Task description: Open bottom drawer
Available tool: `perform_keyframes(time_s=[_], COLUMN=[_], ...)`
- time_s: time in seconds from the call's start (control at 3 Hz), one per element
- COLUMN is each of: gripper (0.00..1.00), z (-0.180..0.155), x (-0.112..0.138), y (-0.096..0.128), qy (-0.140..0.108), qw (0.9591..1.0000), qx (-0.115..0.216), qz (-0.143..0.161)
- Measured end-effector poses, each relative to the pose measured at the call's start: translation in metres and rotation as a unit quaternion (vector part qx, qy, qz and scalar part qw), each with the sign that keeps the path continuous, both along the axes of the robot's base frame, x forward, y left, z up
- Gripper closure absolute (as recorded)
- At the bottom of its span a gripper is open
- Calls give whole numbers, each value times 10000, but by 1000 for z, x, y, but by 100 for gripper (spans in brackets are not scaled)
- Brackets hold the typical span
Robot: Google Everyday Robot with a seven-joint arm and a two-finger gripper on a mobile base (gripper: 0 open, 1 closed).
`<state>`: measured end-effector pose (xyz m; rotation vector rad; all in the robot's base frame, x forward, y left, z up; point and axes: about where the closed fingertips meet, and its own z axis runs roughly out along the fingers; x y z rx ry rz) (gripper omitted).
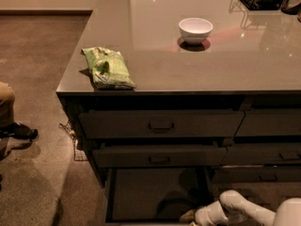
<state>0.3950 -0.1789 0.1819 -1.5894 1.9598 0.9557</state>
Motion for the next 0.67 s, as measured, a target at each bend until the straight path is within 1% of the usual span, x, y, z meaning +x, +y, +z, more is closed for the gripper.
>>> perform_keyframes(time_s=[0.33,0.67], gripper=[100,81], z=[10,10], x=[-10,-10], y=[-1,-1], qy=[-91,-90], qw=[9999,9999], qx=[67,68], qz=[-21,-21])
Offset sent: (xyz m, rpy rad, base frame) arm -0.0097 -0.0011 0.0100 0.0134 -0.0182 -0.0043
